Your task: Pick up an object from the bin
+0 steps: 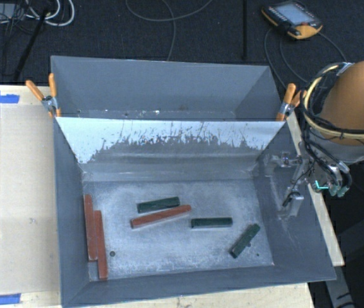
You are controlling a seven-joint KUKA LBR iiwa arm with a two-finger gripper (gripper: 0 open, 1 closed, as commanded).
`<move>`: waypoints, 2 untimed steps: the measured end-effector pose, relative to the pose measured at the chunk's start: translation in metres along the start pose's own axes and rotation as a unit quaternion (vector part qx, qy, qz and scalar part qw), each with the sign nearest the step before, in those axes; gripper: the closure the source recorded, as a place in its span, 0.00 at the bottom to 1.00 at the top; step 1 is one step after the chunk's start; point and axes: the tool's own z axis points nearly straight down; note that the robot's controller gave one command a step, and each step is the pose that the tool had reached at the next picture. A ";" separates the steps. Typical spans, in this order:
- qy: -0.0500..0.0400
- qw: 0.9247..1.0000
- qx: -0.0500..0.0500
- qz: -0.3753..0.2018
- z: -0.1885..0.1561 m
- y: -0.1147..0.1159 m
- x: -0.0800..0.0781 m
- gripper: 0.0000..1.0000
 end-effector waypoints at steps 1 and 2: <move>-0.004 1.000 0.001 -0.001 -0.004 0.001 -0.002 0.00; -0.008 1.000 0.001 0.006 0.038 -0.013 -0.006 0.00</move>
Offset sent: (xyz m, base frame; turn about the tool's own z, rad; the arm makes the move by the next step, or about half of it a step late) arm 0.0063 -0.0329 -0.1042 0.0310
